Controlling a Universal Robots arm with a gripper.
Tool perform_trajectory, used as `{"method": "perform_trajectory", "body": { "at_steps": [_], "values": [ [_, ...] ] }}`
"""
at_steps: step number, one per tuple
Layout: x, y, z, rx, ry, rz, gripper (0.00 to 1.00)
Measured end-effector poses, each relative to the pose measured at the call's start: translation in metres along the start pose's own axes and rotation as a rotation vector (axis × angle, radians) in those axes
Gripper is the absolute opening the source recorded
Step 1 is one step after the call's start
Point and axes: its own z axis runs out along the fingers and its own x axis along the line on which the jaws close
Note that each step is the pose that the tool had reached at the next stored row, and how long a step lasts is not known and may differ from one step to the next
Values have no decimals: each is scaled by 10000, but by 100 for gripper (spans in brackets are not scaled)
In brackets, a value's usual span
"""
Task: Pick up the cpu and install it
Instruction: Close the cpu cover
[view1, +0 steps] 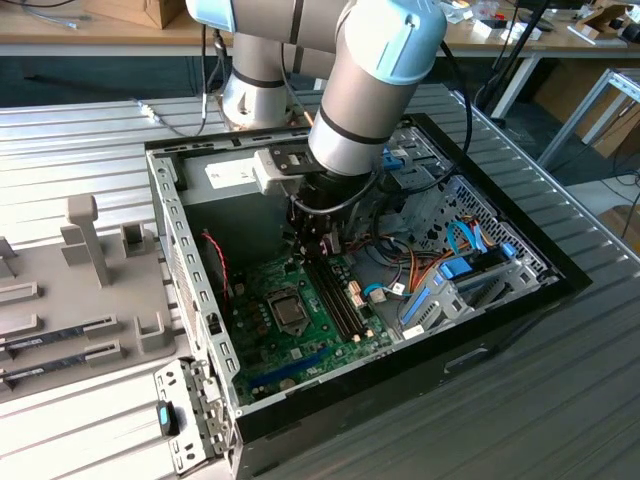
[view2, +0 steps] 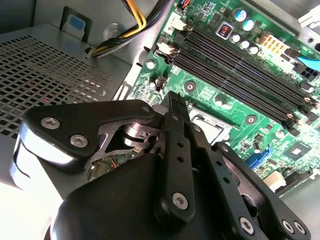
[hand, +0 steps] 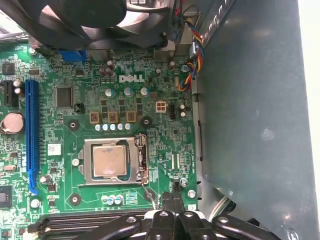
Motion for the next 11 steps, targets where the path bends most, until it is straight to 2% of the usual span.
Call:
{"method": "perform_trajectory", "body": {
  "at_steps": [4,7,11],
  "values": [
    [7,2,0,-1,1,4,11],
    [12,3,-28,-1,-29,1,11],
    [21,1,-41,-3,-34,1,11]
  ]
}}
